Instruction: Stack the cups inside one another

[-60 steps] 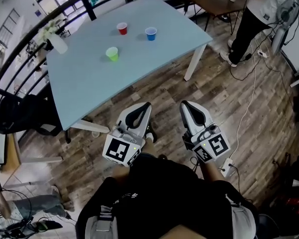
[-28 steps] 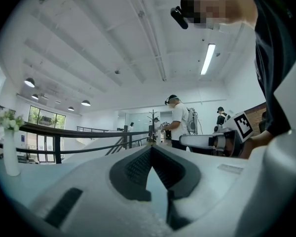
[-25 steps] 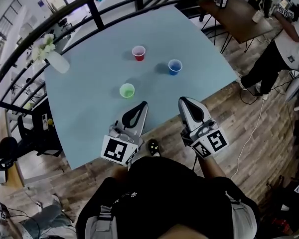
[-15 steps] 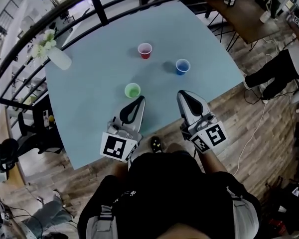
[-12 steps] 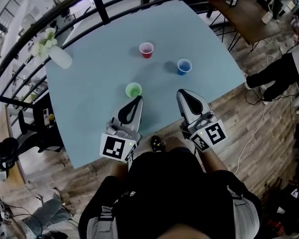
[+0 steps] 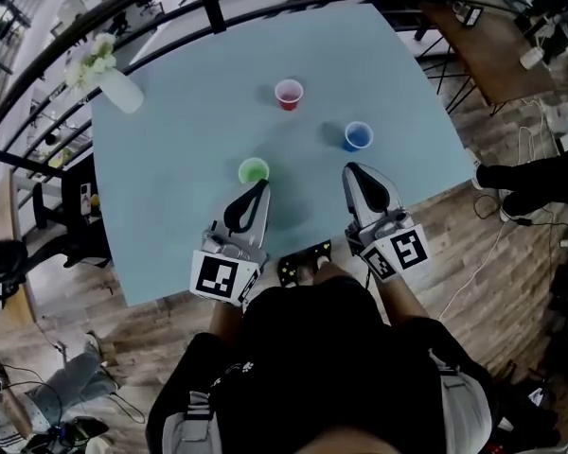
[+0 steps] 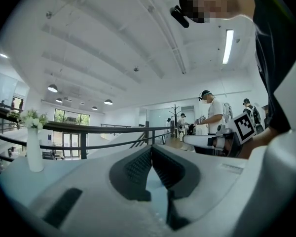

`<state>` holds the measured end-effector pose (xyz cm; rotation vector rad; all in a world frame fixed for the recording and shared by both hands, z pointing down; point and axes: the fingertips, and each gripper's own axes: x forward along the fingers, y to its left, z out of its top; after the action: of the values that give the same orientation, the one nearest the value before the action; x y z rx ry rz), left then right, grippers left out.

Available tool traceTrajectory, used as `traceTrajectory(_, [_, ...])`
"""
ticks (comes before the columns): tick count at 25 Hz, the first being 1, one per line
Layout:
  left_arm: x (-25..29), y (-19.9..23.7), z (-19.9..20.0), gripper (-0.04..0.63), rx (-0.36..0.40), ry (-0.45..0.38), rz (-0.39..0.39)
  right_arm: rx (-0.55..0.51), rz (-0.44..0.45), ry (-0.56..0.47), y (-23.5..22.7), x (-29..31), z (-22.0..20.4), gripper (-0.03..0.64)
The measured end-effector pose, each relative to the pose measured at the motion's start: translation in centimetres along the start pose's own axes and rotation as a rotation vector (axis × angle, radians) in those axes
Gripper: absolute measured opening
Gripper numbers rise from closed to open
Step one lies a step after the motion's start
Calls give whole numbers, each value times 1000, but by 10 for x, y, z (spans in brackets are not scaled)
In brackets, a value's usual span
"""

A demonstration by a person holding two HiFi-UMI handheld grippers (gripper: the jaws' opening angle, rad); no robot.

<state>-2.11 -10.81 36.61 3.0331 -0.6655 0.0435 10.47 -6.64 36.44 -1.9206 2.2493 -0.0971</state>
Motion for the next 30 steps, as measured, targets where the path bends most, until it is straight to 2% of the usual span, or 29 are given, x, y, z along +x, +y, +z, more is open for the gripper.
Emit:
traceTrajectory(8, [43, -7, -6, -8, -5, 29, 26, -30, -49, 67, -75, -3, -22, 43])
traceTrajectory(15, [65, -10, -7, -8, -20, 52, 87, -63, -46, 148, -121, 2, -58, 90])
traceTrajectory(20, [69, -11, -10, -8, -5, 80, 118, -85, -46, 203, -144, 12, -87, 164])
traceTrajectory(24, [69, -8, -13, -8, 2, 98, 156, -99, -58, 249, -163, 19, -110, 185])
traceTrajectory(27, [70, -6, -15, -8, 2, 101, 182, -104, -74, 278, -176, 24, -123, 251])
traceTrajectory(30, [73, -5, -16, -8, -3, 107, 200, -112, -70, 310, -185, 30, -134, 282])
